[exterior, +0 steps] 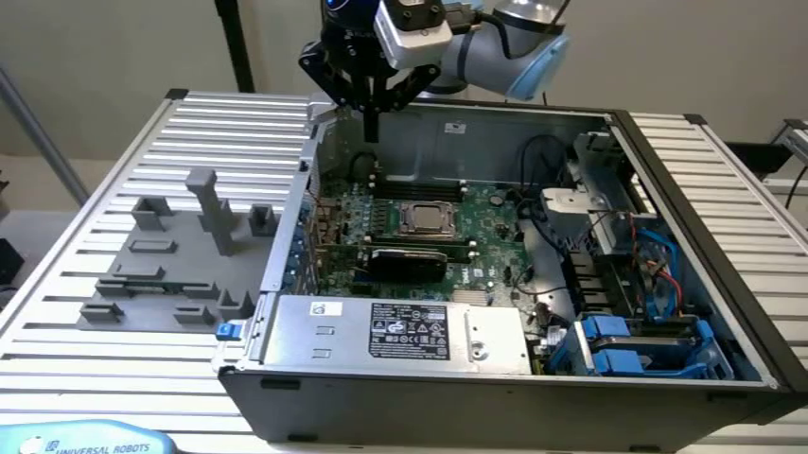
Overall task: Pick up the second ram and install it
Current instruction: 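Reach for the second ram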
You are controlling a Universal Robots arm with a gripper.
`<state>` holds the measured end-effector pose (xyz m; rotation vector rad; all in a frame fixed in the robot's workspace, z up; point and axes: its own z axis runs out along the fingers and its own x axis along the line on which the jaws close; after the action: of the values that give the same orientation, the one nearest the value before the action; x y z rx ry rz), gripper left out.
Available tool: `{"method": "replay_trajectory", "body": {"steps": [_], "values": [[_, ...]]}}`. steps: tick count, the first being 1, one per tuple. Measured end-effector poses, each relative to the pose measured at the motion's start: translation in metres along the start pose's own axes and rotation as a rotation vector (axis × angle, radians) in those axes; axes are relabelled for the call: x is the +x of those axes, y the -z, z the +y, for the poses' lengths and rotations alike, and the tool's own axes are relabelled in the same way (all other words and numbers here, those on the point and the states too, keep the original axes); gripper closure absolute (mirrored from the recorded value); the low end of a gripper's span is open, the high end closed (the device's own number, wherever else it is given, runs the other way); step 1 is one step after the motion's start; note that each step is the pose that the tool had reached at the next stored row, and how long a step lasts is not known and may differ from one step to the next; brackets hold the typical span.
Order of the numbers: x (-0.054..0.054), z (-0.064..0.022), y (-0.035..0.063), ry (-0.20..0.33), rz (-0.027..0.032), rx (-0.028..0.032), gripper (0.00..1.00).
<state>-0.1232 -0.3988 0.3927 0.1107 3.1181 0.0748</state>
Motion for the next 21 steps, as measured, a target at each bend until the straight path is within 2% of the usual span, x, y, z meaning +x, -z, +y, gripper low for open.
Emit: {"method": "replay_trajectory", "body": {"steps": [12, 21], "values": [[0.053, -0.0058, 0.0011, 0.000, -0.0002, -0.0002, 0.89], [0.094, -0.0142, 0.0017, 0.000, -0.0002, -0.0001, 0.89]]}}
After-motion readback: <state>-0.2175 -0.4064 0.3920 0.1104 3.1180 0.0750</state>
